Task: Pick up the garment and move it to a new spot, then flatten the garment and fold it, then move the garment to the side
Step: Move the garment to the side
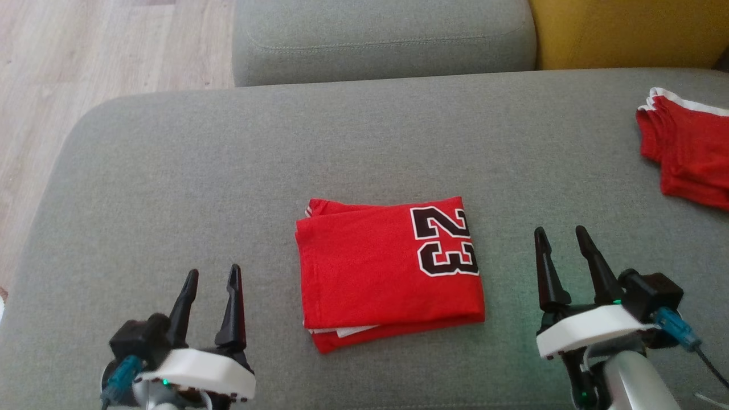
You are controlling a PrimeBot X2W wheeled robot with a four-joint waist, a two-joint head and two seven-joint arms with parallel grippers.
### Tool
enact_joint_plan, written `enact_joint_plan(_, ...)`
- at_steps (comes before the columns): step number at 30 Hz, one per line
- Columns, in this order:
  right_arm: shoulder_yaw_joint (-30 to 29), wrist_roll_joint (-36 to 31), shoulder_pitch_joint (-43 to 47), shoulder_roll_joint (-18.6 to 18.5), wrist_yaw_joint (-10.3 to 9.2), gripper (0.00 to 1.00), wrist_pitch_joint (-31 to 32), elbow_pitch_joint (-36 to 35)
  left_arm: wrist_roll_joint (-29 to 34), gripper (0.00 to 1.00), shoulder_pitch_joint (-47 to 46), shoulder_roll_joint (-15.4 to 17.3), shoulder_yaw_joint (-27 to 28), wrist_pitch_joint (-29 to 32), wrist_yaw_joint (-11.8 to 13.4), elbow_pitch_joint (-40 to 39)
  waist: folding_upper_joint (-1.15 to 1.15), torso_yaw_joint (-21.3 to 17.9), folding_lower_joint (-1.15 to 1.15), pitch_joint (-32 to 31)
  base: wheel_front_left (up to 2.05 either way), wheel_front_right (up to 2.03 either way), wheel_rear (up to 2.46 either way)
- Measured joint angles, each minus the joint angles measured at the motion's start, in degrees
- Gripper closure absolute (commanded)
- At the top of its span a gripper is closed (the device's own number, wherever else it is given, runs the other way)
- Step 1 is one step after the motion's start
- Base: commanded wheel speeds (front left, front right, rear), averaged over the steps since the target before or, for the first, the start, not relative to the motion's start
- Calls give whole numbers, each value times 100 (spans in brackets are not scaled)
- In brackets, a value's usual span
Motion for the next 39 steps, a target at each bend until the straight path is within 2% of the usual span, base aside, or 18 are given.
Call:
enact_joint_plan(10, -29, -8, 0, 1, 0, 0, 8, -21, 48, 0, 0, -26, 23, 0, -4, 0, 0, 13, 0, 29, 0, 0, 0)
enact_joint_plan(13, -41, 12, -4, 1, 0, 0, 192, -11, 48, 0, -1, -33, 32, 0, -4, 0, 0, 20, 0, 67, 0, 0, 0)
enact_joint_plan(17, 62, 252, -73, 1, 0, 0, 775, 82, 49, 0, -12, -51, 38, 0, -51, -2, 0, 41, 0, 160, 0, 0, 0)
enact_joint_plan(22, 219, 254, -587, 1, 0, 0, 1774, 241, 49, 0, -57, -90, 45, 0, -76, -10, 0, 105, 0, 350, 0, 0, 0)
enact_joint_plan(23, 219, 254, -587, 1, 0, 0, 1774, 241, 49, 0, -57, -90, 45, 0, -76, -10, 0, 105, 0, 350, 0, 0, 0)
enact_joint_plan(30, 290, 303, -1146, -44, 0, 0, 2993, 447, 46, 0, -276, -177, 45, 0, -103, -14, 0, 307, 0, 636, 0, 0, 0)
enact_joint_plan(39, 428, 809, -1217, -242, 0, 0, 3931, 648, 37, 0, -413, -198, 110, 0, -140, -11, 0, 608, 0, 930, 0, 0, 0)
